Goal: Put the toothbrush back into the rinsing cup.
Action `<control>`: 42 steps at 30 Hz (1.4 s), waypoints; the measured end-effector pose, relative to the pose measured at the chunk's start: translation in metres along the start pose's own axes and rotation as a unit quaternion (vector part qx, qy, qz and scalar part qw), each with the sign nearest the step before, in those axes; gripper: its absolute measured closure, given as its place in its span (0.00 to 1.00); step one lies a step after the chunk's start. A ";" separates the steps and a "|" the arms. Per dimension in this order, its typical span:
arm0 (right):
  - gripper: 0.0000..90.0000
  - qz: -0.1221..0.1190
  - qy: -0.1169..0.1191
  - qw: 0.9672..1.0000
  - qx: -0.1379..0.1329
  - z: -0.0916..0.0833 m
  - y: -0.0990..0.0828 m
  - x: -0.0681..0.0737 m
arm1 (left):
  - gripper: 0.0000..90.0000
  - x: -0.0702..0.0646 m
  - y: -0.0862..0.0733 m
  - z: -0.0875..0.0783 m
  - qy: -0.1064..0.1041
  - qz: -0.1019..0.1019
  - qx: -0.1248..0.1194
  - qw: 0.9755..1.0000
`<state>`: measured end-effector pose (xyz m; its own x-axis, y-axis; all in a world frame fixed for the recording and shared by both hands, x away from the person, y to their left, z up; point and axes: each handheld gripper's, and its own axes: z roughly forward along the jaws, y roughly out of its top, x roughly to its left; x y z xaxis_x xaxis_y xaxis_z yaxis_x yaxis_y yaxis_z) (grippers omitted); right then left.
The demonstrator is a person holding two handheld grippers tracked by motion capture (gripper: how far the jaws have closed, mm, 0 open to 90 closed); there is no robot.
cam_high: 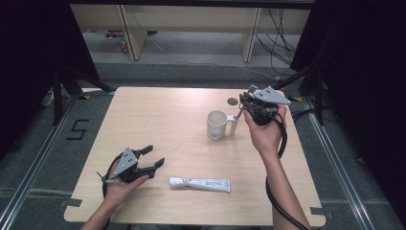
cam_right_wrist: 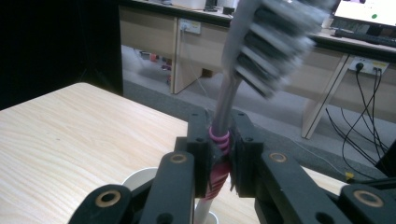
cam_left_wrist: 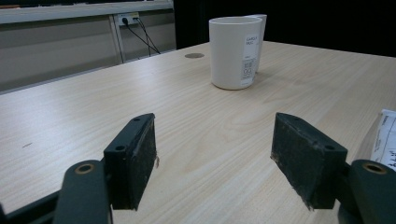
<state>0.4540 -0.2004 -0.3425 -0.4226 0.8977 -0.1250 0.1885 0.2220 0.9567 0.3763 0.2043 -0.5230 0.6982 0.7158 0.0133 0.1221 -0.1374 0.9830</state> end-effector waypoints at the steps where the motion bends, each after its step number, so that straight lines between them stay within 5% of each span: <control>1: 0.90 0.004 -0.003 1.000 0.003 0.000 0.000 0.001 | 0.34 0.000 0.000 0.000 0.000 0.000 0.000 1.000; 42: 0.90 0.017 -0.017 1.000 0.020 0.027 -0.001 -0.009 | 0.34 -0.001 0.000 0.000 0.001 -0.003 0.000 1.000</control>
<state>0.4817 -0.1981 -0.3497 -0.3848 0.9173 -0.1021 0.2370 0.2051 0.9496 0.3755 0.2038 -0.5231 0.6960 0.7180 0.0068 0.1270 -0.1324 0.9830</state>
